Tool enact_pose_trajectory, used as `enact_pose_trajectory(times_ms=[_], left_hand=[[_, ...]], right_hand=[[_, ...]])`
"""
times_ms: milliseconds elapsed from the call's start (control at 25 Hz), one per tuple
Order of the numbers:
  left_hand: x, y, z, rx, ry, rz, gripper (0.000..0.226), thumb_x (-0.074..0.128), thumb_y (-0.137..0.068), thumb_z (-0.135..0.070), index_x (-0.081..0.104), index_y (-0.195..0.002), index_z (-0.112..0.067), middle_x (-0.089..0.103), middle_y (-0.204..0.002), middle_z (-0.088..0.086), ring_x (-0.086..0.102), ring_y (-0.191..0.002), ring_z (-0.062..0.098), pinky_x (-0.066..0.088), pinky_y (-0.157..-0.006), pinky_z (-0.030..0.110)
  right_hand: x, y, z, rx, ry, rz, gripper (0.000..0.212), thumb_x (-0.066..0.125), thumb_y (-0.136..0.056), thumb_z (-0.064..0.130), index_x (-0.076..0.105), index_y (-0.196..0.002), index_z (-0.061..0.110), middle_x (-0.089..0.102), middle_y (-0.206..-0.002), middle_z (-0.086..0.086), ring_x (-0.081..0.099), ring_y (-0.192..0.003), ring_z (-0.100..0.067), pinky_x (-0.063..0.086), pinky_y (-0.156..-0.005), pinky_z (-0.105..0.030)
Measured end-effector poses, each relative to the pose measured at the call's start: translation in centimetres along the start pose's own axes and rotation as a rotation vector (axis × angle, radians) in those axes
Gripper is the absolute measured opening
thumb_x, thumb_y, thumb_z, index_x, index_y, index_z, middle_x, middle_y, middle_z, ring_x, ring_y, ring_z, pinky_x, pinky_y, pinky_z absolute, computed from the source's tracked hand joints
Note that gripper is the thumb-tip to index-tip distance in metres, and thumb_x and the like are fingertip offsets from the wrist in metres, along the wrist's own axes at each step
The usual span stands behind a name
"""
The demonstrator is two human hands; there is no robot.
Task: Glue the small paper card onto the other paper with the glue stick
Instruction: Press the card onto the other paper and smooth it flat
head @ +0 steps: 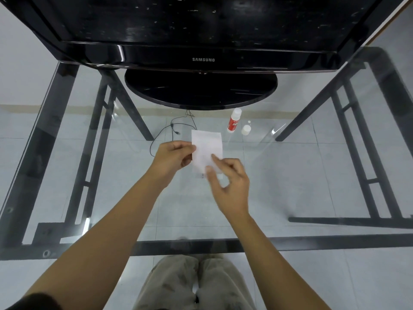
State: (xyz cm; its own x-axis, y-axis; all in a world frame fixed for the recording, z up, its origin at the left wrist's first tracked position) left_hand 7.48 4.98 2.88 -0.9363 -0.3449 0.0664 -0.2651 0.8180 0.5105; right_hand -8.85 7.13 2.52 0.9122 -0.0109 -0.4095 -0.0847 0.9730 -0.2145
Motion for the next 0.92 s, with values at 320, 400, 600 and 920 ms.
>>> enact_pose_trajectory(times_ms=[320, 400, 600, 920], left_hand=[[-0.3, -0.5, 2.6, -0.108, 0.021, 0.067, 0.005, 0.068, -0.081, -0.011, 0.073, -0.082, -0.009, 0.070, -0.076, 0.002, 0.061, -0.069, 0.013, 0.050, -0.063, 0.018], [-0.1, -1.0, 3.3, -0.086, -0.069, -0.047, 0.004, 0.069, -0.080, -0.013, 0.072, -0.079, -0.011, 0.067, -0.070, 0.002, 0.057, -0.064, 0.013, 0.051, -0.063, 0.020], [1.0, -1.6, 4.1, 0.104, -0.420, -0.278, 0.010, 0.068, -0.080, -0.018, 0.072, -0.087, -0.013, 0.068, -0.069, -0.003, 0.059, -0.052, 0.003, 0.048, -0.062, 0.009], [1.8, -1.2, 4.1, 0.385, -0.661, -0.341, 0.024, 0.069, -0.080, -0.010, 0.069, -0.103, -0.004, 0.072, -0.076, 0.010, 0.060, -0.065, 0.013, 0.033, -0.066, -0.007]], right_hand=[[-0.7, -3.7, -3.5, 0.656, -0.175, 0.091, 0.019, 0.064, -0.086, 0.022, 0.070, -0.103, 0.017, 0.070, -0.103, 0.003, 0.064, -0.084, -0.008, 0.047, -0.064, -0.007], [-0.3, -4.0, -3.9, 0.640, -0.142, 0.063, 0.019, 0.067, -0.084, 0.020, 0.071, -0.101, 0.015, 0.071, -0.100, 0.003, 0.066, -0.085, -0.010, 0.051, -0.074, -0.012], [1.1, -4.7, -4.2, 0.578, -0.010, 0.011, 0.016, 0.067, -0.083, 0.016, 0.072, -0.098, 0.015, 0.069, -0.090, 0.005, 0.059, -0.070, 0.004, 0.041, -0.066, 0.001], [1.2, -4.5, -4.9, 0.554, 0.111, 0.003, 0.022, 0.065, -0.085, 0.016, 0.069, -0.106, 0.012, 0.072, -0.100, -0.005, 0.057, -0.072, -0.002, 0.033, -0.064, 0.009]])
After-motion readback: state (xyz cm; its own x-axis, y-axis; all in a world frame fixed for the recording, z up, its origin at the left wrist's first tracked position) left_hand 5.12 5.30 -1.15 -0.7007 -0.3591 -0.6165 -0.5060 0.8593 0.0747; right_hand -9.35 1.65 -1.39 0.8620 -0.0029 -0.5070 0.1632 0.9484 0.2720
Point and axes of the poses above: each hand's wrist, its own y-axis away from the middle knuckle, its own x-axis out of the palm, z = x × y, the point moved 2 cm from there along -y, towards the middle knuckle
